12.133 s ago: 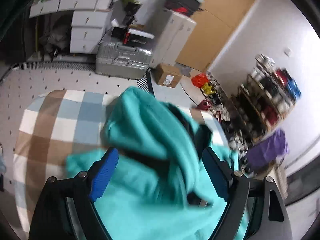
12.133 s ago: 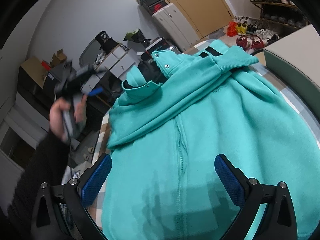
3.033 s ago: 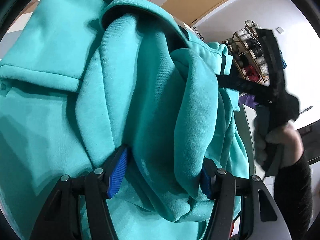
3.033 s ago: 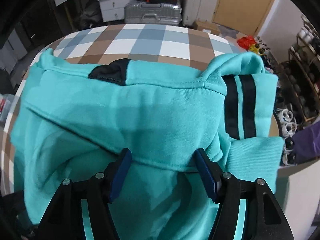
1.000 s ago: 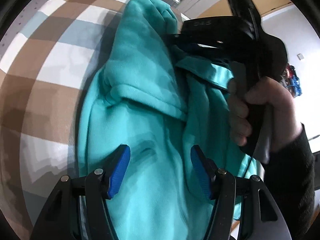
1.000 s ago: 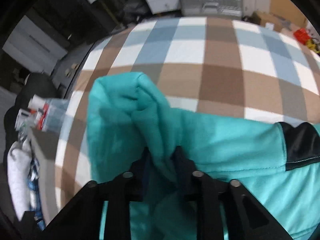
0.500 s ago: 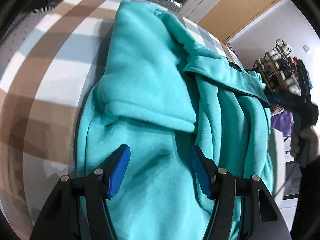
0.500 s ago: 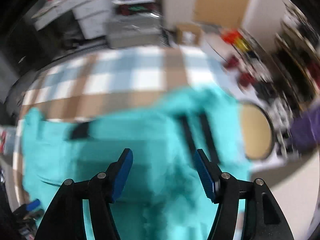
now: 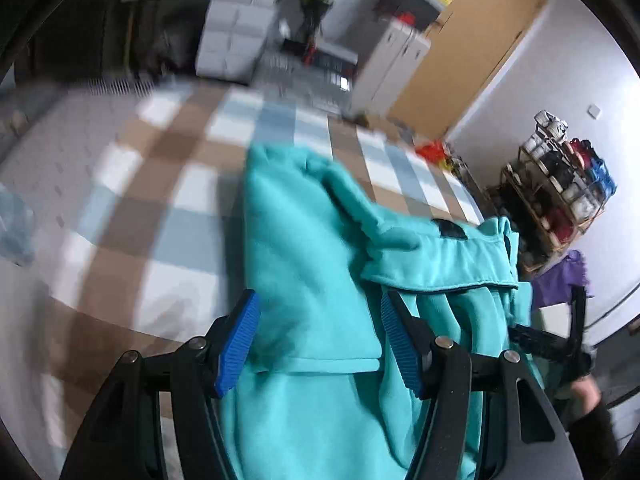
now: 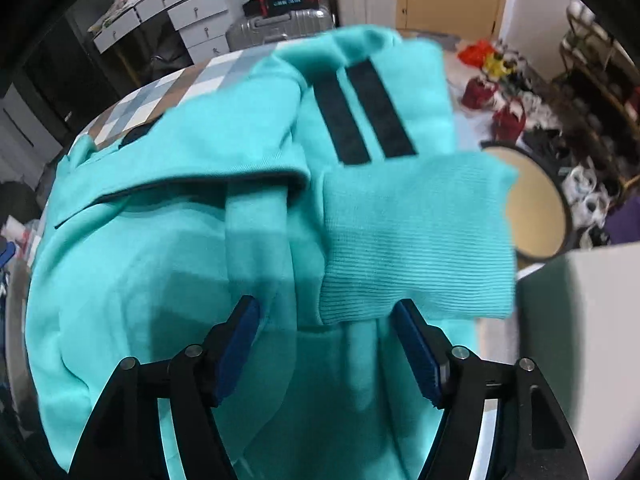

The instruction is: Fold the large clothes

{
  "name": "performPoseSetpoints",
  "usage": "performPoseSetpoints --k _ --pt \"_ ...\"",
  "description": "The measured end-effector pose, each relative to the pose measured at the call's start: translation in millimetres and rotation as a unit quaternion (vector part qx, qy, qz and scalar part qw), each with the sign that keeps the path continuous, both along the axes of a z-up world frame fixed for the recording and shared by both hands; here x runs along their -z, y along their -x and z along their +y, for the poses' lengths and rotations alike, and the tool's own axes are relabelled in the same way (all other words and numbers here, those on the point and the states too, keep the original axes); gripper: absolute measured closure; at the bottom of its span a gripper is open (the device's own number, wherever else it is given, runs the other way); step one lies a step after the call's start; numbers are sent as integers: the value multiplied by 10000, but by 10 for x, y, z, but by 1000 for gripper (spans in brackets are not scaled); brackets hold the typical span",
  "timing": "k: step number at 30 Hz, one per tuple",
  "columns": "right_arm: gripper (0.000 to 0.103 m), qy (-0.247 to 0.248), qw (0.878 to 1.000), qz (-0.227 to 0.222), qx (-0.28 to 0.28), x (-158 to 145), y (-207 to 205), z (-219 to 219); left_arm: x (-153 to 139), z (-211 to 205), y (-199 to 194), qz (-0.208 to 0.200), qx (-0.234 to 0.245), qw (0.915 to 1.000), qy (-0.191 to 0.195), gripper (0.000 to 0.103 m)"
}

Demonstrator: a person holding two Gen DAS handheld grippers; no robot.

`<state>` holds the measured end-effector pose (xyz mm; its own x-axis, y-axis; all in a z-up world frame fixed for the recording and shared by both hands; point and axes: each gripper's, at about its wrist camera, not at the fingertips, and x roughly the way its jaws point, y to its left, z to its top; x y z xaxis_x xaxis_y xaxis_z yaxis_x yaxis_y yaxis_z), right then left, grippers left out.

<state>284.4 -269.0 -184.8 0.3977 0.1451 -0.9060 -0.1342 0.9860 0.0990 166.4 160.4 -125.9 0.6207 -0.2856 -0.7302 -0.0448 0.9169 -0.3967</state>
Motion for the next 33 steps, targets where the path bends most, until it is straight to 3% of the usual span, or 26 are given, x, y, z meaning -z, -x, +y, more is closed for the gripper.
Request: performPoseSetpoints --k 2,5,8,13,17,21,24,26,28,30,33 --pt "28 64 9999 73 -76 3 -36 23 265 -118 -282 650 203 9976 95 46" --pt "26 150 9996 223 -112 3 -117 38 382 -344 -529 803 235 9935 -772 46" --pt "21 265 9990 331 -108 26 -157 98 409 -477 -662 1070 499 9847 -1285 45" --pt "20 286 9993 223 -112 23 -264 229 421 -531 -947 1338 506 9731 -1807 40" --pt "20 297 9993 207 -66 34 -369 290 477 -380 -1046 1384 627 9645 -2159 27" --pt "20 292 9994 170 36 28 -480 345 506 -294 -1428 1372 665 9636 -2195 19" --pt "20 269 9996 112 58 26 -573 360 553 -164 -1578 1500 780 9645 -2029 10" --pt "19 198 9998 -39 33 24 -606 353 560 -101 -1611 1483 747 9657 -1999 9" --pt "18 114 9996 -250 46 34 -583 315 541 -82 -1533 1437 670 9671 -1990 11" --pt "20 74 9996 -255 103 -12 -505 282 458 -74 -1353 1324 643 9702 -1925 23" --pt "22 -281 9986 -337 280 -205 -240 156 220 -56 -968 1066 529 9761 -1820 25"
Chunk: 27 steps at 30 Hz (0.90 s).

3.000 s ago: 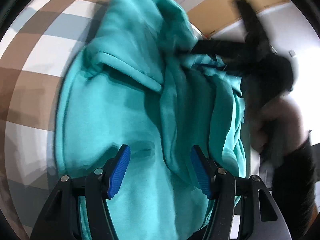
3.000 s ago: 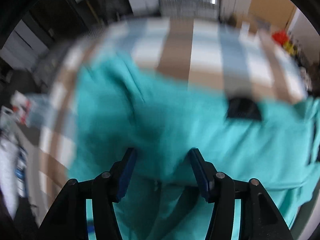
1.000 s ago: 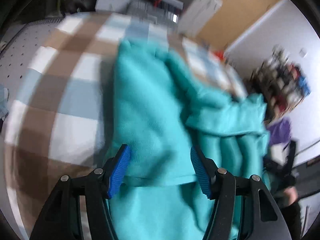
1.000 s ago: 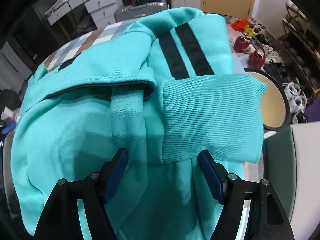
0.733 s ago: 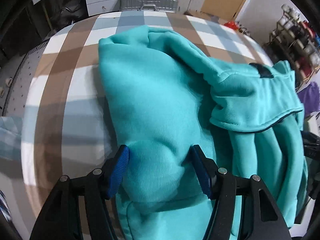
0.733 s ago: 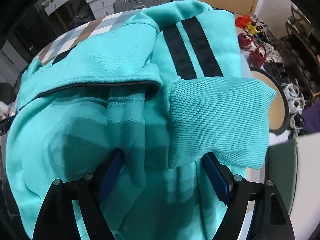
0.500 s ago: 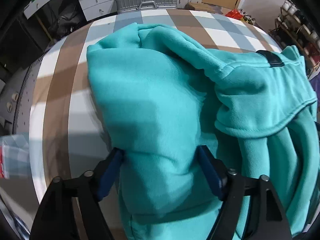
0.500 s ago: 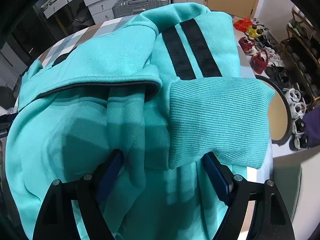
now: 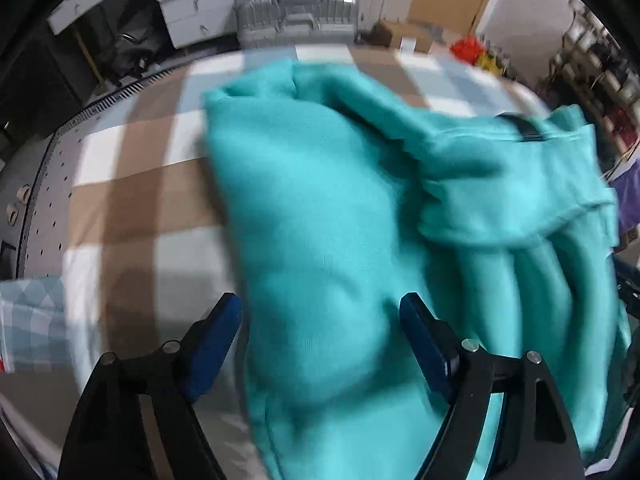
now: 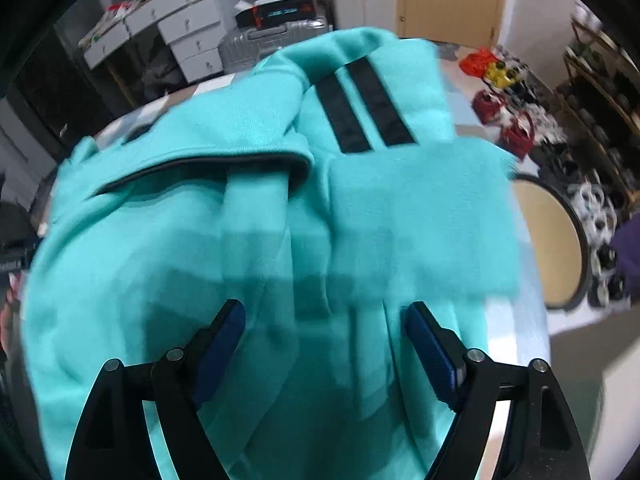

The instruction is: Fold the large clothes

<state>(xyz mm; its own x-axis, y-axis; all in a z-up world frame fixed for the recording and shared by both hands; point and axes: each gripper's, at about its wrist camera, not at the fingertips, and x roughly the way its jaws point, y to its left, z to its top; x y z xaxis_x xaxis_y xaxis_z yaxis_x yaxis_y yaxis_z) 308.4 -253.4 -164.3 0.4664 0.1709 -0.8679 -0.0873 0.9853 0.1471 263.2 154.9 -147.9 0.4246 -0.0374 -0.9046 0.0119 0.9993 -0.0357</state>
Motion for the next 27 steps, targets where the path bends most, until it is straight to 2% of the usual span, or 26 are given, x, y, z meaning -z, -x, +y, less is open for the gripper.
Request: performPoseSetpoints --k 2,4,7,9,10,12,13,14,16,18,21,22,24,27 --pt "22 -281 9991 -301 67 -210 371 -41 -229 0 395 -329 -75 9988 353 25" --pt "22 -566 9962 -668 -41 -458 836 -2 -452 -45 895 -624 -164 9965 528 25" --pt "21 -949 9857 -1366 -286 -821 1600 118 -688 -282 1672 -988 67 9933 587 25" --pt "21 -1169 9737 -1890 -496 -1048 2126 237 -790 -472 1982 -1241 202 9911 440 25" --pt "20 -1297 9660 -2166 -559 -1134 2369 284 -832 -576 2313 -1433 231 9888 338 25" --pt "14 -1480 9463 -2820 -561 -1268 2912 359 -866 -707 2651 -1649 227 9859 194 24" --pt "5 -1508 9380 -3075 -541 -1299 3136 396 -873 -762 2801 -1736 184 9845 151 24" --pt "1 -1533 9290 -3325 -534 -1322 3348 451 -882 -804 2836 -1771 143 9840 138 24" --pt "1 -1647 9087 -3804 -506 -1345 3765 528 -891 -824 3067 -1847 76 9823 306 25" --pt "0 -1797 8944 -4061 -540 -1336 4073 582 -920 -847 3234 -2025 113 9782 441 25" --pt "0 -1469 8766 -4560 -445 -1273 4460 658 -948 -907 3481 -2372 8 9713 159 24" --pt "0 -1326 8735 -4669 -385 -1249 4516 669 -947 -917 3529 -2424 -49 9702 53 24" --pt "0 -1127 8716 -4762 -296 -1163 4528 667 -916 -907 3595 -2496 -93 9683 81 24" --pt "0 -1022 8707 -4796 -374 -977 4512 580 -797 -876 3564 -2332 -254 9719 192 24"
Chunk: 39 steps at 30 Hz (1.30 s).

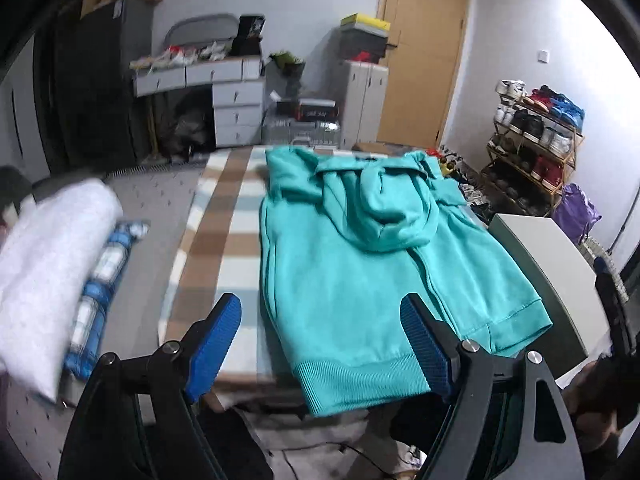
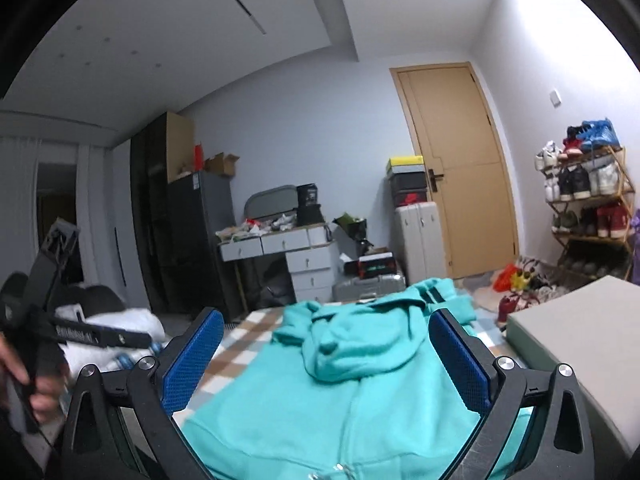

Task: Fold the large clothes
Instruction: 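Grasp the ribbed hoodie hem with the left gripper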

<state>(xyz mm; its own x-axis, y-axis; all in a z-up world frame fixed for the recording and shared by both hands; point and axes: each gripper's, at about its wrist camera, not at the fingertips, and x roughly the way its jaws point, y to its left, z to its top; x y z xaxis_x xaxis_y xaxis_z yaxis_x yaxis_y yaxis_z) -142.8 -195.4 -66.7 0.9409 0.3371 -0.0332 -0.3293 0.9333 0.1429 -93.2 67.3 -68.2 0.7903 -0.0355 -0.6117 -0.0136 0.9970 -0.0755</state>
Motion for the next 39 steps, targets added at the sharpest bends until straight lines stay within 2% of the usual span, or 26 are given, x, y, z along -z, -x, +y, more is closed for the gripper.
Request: performPoseSetpoints --k 2,3,5,7,9,10,13,16,20,21,23,25,27,28,31,33,36,39 --pt "0 -319 9989 334 40 76 -119 -155 104 22 -59 108 2 9999 46 24" --pt "0 -630 9969 469 -61 103 -131 -226 156 21 -77 182 -43 9998 13 24" --pt "0 -1093 9919 642 -12 162 -172 -372 336 78 -207 494 -245 9985 -3 24" --pt "0 -1465 9860 795 -66 200 -227 -505 545 167 -333 881 -373 9951 264 24" --pt "0 -1722 9814 853 0 230 -226 -607 763 271 -473 1261 -317 9889 722 24" --pt "0 -1826 9793 869 -6 240 -233 -647 900 327 -570 1527 -291 9830 981 24" --pt "0 -2147 9725 902 1 274 -240 -765 1154 367 -728 2011 -332 9707 1275 24" --pt "0 -2376 9664 980 -17 321 -237 -828 1255 320 -819 2082 -331 9687 1310 24" --pt "0 -2501 9622 1078 -37 350 -264 -863 1250 65 -874 2050 157 9752 818 27" --pt "0 -2517 9617 1084 -38 356 -227 -872 1241 2 -883 2046 228 9761 693 39" --pt "0 -2556 9605 1094 -79 361 -228 -886 1243 -72 -900 2124 378 9741 684 58" --pt "0 -2586 9595 1111 -77 372 -228 -892 1214 -125 -936 2094 406 9748 652 64" --pt "0 -2620 9584 1130 -99 377 -232 -895 1180 -125 -945 2060 452 9754 638 81" --pt "0 -2623 9583 1130 -97 378 -224 -896 1158 -135 -918 2038 441 9763 581 84" --pt "0 -2590 9592 1130 -93 382 -224 -891 993 -175 -810 1715 575 9818 583 85" --pt "0 -2595 9589 1144 -108 387 -228 -886 962 -205 -797 1654 677 9821 599 85" --pt "0 -2627 9570 1225 -112 399 -252 -885 1084 -158 -847 1798 602 9795 678 85" --pt "0 -2645 9561 1256 -99 409 -245 -891 1228 -84 -897 2070 415 9722 1008 85"
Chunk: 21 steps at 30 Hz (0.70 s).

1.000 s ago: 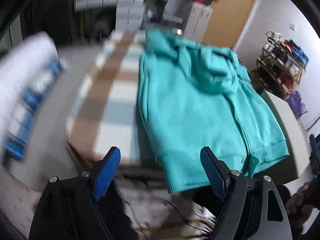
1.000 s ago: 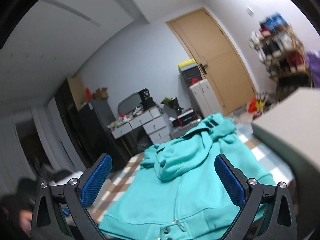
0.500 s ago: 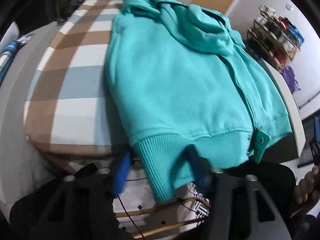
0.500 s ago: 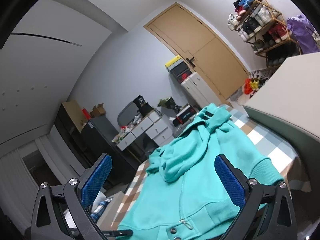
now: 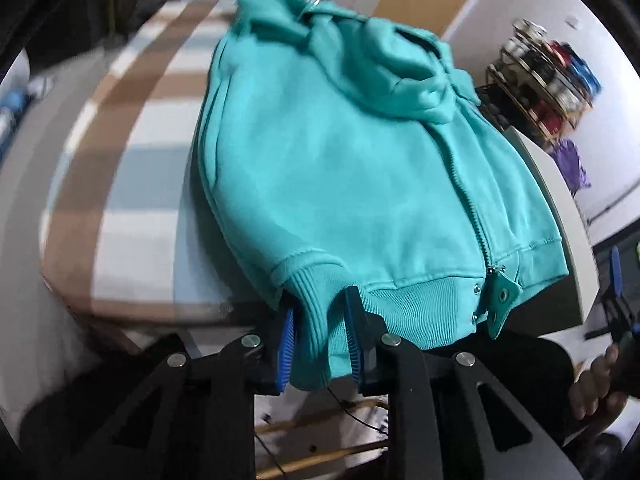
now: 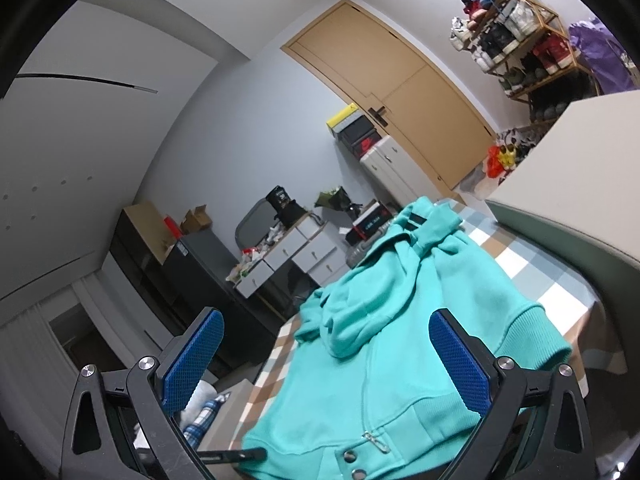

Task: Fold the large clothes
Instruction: 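Grasp the ribbed hoodie hem with the left gripper, then grasp the ribbed hem with the right gripper while the left gripper holds it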

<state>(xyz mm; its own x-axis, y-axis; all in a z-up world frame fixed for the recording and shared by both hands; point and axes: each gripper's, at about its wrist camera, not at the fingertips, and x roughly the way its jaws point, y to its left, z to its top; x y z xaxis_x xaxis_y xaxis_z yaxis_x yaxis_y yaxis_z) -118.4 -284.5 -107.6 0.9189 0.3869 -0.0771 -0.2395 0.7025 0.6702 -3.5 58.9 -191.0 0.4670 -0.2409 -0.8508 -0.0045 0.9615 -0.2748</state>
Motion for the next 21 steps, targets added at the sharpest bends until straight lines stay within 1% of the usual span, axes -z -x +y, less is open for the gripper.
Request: performPoseSetpoints --k 2,4,5,6,7,8,10,11,12,14,15,16,17,18,19,20,21 --pt "0 -18 10000 22 17 5 -4 -12 9 4 -4 37 -40 10000 52 83" --pt "0 -54 9997 220 63 28 -55 -34 -3 -27 -14 67 6 10000 34 80" --pt "0 -90 9992 383 94 48 -95 -54 1 -41 -27 101 49 9999 41 74" --pt "0 -184 9976 653 143 84 -158 -104 6 -54 -41 146 70 9998 61 68" --pt "0 -252 9956 884 177 113 -212 -158 15 -64 -43 176 97 9997 104 63" --pt "0 -227 9924 1195 191 130 -287 -224 19 -76 -45 168 144 9997 139 55" --pt "0 20 9855 1678 257 133 -411 -357 22 -109 -25 129 208 9997 84 53" --pt "0 180 9822 1842 316 133 -456 -417 17 -124 -18 119 251 9996 31 53" --pt "0 450 9766 2073 352 141 -536 -493 18 -125 -13 108 288 9995 -19 53" --pt "0 898 9640 2490 235 200 -691 -570 17 -137 6 69 321 9994 -91 53" --pt "0 1157 9527 2804 191 279 -797 -615 18 -148 19 54 333 9993 -146 53" --pt "0 1299 9436 3038 190 347 -859 -646 17 -155 22 45 368 9991 -218 53" --pt "3 1386 9339 3291 194 423 -914 -682 18 -170 33 20 414 9986 -317 53" --pt "4 1335 9252 3550 77 524 -978 -729 21 -182 46 1 447 9982 -411 53" --pt "6 1244 9198 3721 -37 601 -1017 -761 21 -181 60 -13 469 9978 -476 53" --pt "11 1158 9132 3905 -116 684 -1047 -790 22 -178 77 -26 486 9975 -520 53" --pt "13 1093 9091 4014 -188 739 -1063 -804 23 -169 89 -6 498 9973 -548 53"
